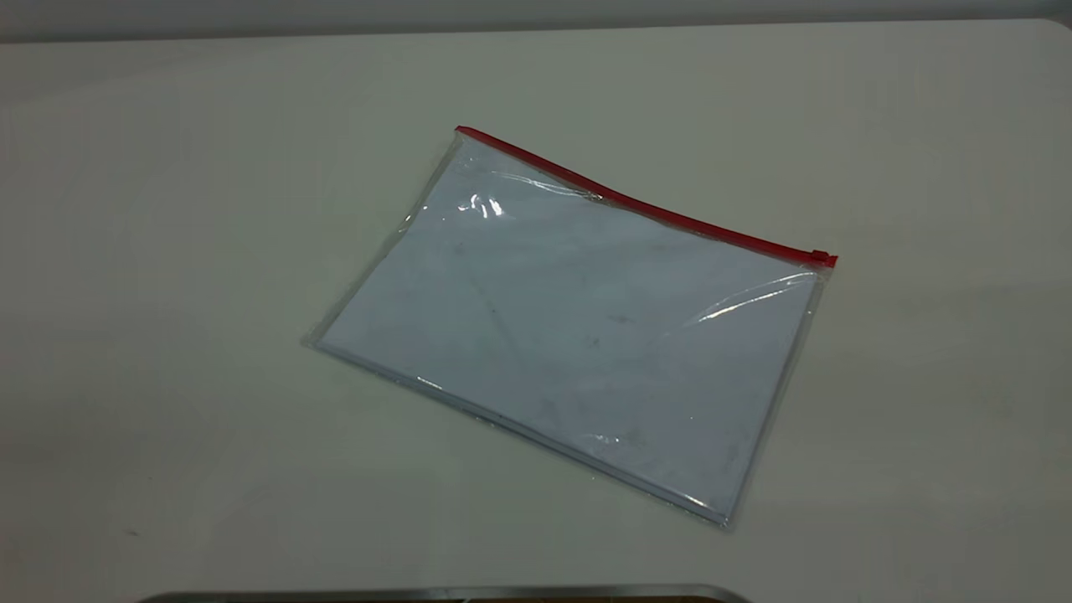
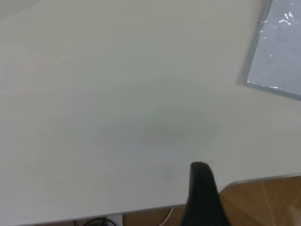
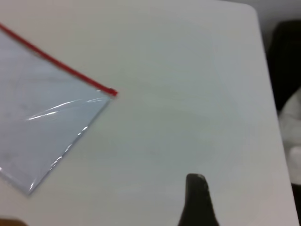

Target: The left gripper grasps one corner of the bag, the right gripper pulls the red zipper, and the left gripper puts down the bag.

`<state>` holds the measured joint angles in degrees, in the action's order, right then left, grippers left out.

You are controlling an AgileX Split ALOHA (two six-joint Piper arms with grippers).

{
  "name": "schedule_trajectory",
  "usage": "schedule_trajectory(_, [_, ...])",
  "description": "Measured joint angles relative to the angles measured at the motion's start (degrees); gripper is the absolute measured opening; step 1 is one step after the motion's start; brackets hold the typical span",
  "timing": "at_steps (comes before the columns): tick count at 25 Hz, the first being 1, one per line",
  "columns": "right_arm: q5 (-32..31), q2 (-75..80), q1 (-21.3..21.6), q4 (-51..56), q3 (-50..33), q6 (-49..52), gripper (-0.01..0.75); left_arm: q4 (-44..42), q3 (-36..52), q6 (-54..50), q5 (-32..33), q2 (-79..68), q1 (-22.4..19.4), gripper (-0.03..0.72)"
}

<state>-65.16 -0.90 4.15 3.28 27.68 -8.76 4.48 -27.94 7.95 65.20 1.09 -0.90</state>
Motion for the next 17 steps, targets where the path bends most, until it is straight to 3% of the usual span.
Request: schedule_trajectory(17, [0.12,0.0,0.0,-1.59,0.0,2.95,0.579,0.0,0.0,-0.06,0.0,0.0,0.0,0.588])
